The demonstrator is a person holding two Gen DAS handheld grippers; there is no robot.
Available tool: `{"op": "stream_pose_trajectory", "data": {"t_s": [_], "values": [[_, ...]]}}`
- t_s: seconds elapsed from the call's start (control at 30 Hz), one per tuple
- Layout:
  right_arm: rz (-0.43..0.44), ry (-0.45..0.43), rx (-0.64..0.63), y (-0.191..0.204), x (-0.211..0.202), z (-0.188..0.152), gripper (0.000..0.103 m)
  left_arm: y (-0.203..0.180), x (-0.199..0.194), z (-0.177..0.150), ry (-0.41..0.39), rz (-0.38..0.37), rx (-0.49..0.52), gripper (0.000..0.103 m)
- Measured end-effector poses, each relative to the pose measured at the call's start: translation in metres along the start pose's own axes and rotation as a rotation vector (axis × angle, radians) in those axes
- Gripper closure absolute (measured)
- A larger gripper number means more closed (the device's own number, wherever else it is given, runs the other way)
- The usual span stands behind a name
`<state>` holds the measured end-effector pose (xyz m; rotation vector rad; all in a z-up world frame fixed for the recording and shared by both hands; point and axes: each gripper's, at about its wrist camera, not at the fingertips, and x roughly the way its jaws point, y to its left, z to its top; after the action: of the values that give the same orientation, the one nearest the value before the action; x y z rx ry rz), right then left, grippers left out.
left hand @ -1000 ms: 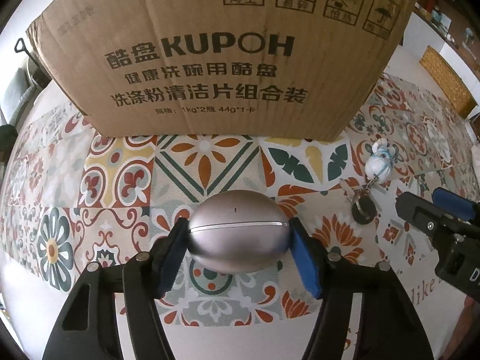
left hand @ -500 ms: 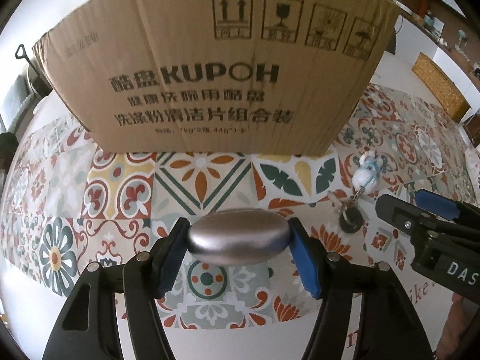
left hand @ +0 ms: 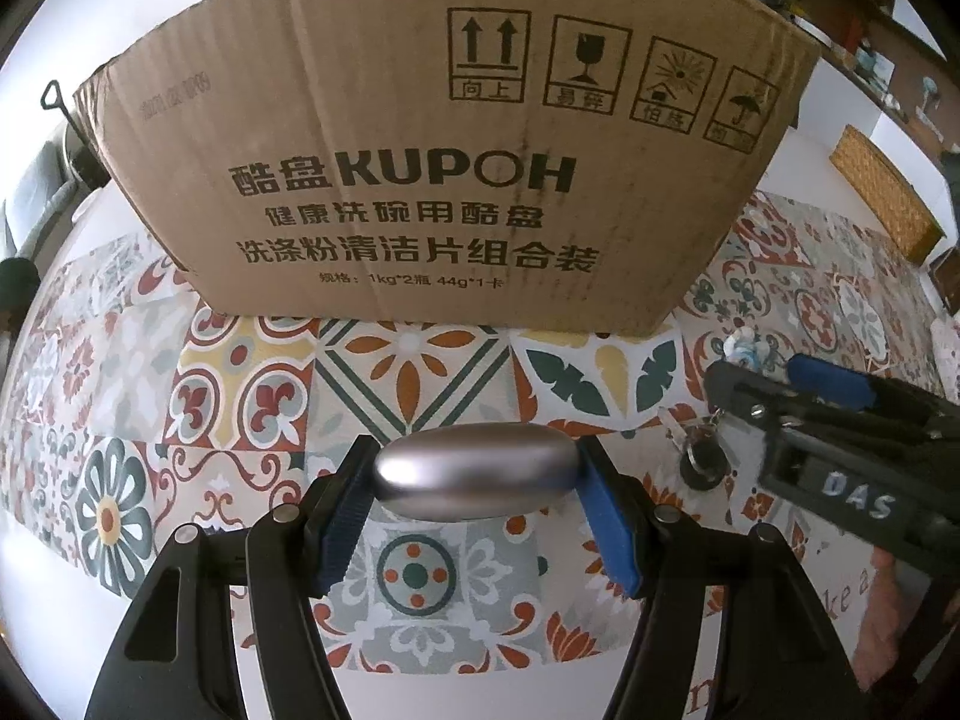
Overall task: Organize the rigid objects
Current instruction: 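Grasp white figurine keychain with right tool while left tool holds egg device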
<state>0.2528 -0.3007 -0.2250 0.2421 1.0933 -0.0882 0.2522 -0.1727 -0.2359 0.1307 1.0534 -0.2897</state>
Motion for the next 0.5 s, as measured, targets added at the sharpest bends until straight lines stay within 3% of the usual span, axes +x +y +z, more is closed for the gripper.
{"op": "stream_pose_trajectory", "data": {"t_s": [0.13, 0.3, 0.5], "values": [[0.000, 0.013, -0.023, 0.002, 0.010, 0.003, 0.038, -0.003, 0.003, 0.000, -0.003, 0.001, 0.005, 0.038], [-0.005, 0.005, -0.041, 0.004, 0.012, 0.003, 0.057, -0.007, 0.004, -0.002, -0.007, 0.002, 0.010, 0.038], [-0.007, -0.006, -0.048, 0.010, 0.002, -0.006, 0.057, -0.003, -0.002, -0.007, -0.008, -0.006, 0.006, 0.038]]}}
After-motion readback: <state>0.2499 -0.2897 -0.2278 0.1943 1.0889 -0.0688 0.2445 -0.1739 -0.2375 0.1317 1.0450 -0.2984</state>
